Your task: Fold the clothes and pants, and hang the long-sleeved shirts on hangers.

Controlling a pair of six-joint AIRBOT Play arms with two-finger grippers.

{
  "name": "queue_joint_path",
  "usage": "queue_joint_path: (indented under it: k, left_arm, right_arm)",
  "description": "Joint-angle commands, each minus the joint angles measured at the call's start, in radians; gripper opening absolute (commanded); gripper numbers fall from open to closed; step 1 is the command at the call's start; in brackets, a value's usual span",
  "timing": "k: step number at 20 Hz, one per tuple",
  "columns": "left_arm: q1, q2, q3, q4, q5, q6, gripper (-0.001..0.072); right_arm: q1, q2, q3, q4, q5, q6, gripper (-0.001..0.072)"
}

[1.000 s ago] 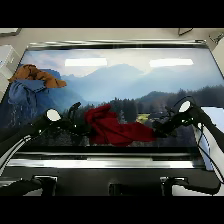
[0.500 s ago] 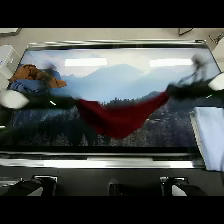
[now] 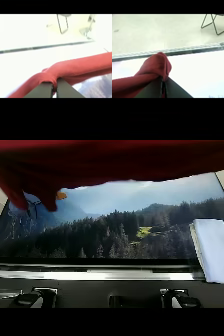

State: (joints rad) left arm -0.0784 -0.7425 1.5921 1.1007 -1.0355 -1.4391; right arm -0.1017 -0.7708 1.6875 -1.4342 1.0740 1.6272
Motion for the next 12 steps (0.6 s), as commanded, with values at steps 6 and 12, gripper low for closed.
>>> queue_joint_path:
  k: [6, 12]
  left_arm:
    - [-0.005, -0.060, -0.245, 0.032, -0.074, -0.012, 0.0023]
    - [-0.119, -0.442, -0.574, 0.018, 0.247, -0.036, 0.0024]
  right_arm:
    - [-0.001, -0.086, -0.059, -0.040, 0.309, 0.014, 0.0037]
    - [-0.001, -0.349, -0.416, -0.015, 0.243, 0.034, 0.0038]
